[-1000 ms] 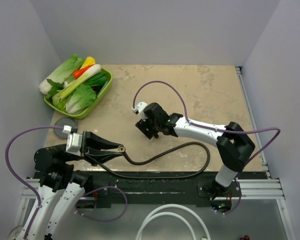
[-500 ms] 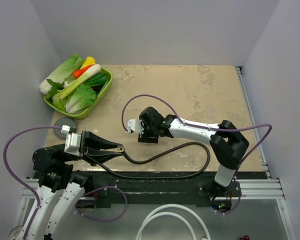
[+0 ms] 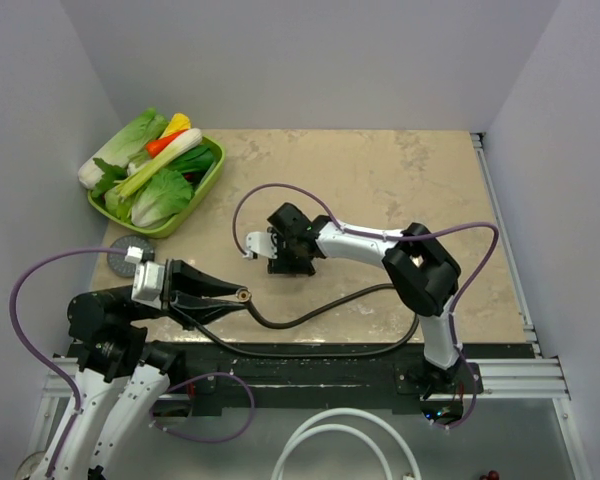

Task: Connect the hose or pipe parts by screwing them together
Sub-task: Move the adaptor to the center of the board, then pick up the adaptor from the center of the board.

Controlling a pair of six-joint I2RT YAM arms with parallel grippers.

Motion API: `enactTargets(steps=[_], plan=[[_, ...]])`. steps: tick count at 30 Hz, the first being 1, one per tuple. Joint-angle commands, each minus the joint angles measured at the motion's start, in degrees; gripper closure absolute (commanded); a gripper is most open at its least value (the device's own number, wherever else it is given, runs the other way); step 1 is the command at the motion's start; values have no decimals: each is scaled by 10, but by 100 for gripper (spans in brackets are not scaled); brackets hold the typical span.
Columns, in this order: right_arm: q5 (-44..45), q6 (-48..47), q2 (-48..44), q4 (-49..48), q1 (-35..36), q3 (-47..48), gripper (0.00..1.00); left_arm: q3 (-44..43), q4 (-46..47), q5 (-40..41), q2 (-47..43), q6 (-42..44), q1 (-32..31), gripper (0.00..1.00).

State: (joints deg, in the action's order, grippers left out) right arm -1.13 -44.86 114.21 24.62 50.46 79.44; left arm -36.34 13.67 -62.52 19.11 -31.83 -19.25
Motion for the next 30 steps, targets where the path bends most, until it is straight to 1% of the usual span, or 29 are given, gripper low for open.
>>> enactTargets(steps=[1, 10, 16, 19, 20, 22, 23, 26, 30], plan=[[10, 26, 6, -7, -28, 28, 32, -23, 15, 11, 11, -1, 3, 100], [7, 79, -9, -28, -62, 16, 30, -10, 43, 11, 18, -17, 3, 100], [3, 106, 7, -21, -68, 24, 33, -11, 45, 11, 16, -21, 3, 100], [2, 122, 26, 5, -70, 53, 44, -12, 43, 11, 15, -20, 3, 100], [1, 128, 30, 18, -70, 57, 56, -13, 41, 10, 15, -18, 3, 100], [-10, 140, 42, 35, -74, 69, 68, -13, 39, 11, 14, -18, 3, 100], [-12, 150, 45, 39, -75, 71, 81, -13, 40, 11, 13, -17, 3, 100], [-19, 168, 44, 46, -78, 76, 99, -12, 32, 11, 9, -9, 3, 100], [-31, 194, 5, 17, -87, 66, 100, -8, 29, 12, 3, -7, 3, 100]])
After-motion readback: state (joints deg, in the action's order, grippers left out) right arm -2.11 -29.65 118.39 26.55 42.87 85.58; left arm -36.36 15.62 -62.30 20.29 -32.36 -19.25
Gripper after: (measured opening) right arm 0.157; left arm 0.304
